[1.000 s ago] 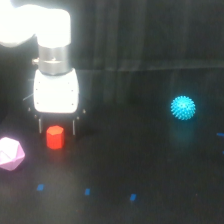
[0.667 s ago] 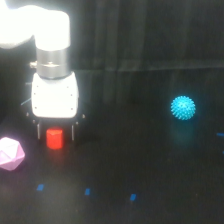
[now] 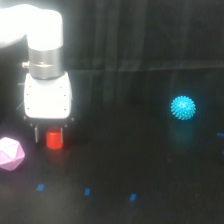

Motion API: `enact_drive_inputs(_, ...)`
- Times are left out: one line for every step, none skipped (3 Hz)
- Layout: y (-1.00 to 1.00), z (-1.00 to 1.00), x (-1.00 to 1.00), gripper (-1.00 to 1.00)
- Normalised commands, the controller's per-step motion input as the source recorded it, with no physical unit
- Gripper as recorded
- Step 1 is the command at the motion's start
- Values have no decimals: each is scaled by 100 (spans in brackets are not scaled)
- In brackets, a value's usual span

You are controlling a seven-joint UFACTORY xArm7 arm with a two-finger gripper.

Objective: Pick up the red object from the table

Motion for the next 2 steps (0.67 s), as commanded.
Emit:
enact_drive_inputs(1,-10,52,-97)
enact_drive_inputs(30,58,17,-100)
